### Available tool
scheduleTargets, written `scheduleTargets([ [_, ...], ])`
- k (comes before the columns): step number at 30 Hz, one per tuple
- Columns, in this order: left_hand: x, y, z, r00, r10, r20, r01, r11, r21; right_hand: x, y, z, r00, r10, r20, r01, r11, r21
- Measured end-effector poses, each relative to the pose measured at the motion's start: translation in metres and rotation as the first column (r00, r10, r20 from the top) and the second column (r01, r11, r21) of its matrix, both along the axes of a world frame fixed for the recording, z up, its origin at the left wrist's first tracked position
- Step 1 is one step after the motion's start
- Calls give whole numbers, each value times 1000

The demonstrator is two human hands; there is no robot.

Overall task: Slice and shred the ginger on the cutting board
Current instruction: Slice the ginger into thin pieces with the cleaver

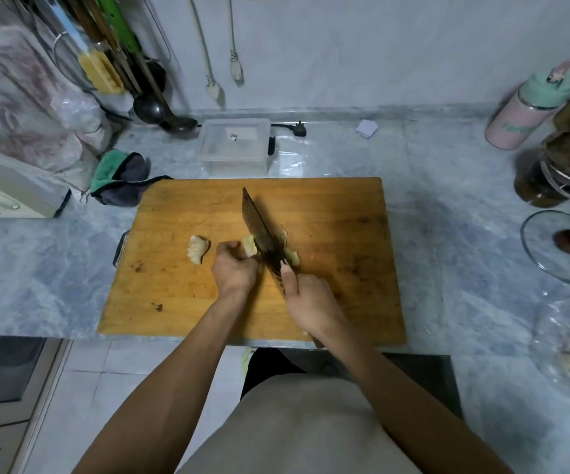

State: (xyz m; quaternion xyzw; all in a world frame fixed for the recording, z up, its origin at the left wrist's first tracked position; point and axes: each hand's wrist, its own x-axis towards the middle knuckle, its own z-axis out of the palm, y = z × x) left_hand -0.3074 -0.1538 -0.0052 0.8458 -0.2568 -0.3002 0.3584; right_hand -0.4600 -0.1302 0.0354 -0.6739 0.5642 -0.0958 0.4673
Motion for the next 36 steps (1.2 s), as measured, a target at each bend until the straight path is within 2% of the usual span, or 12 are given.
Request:
scheduleTargets([
  [7, 6, 11, -4, 997, 74, -32, -73, 997, 26, -9, -4, -7, 994, -106, 33, 101, 987, 124],
  [13, -2, 10, -4, 997, 20, -74, -17, 999, 40, -54, -5, -12, 972, -233, -2, 232, 968, 98],
  [17, -11, 10, -5, 999, -3, -46, 4, 1000, 23, -57, -3, -6, 979, -203, 24, 201, 977, 70],
  [21, -19, 9, -5, 999, -16, -35, 16, 1000, 20, -38, 2, -10, 976, -202, 88, 187, 971, 147],
  [31, -34, 5, -7, 1000, -9, -12, 9, 1000, 11, -91, -5, -22, 944, -316, 91, 303, 943, 136],
  [36, -24, 8, -7, 995, -31, 93, 35, 998, -45, -88, -5, -11, 973, -214, 90, 203, 972, 114],
])
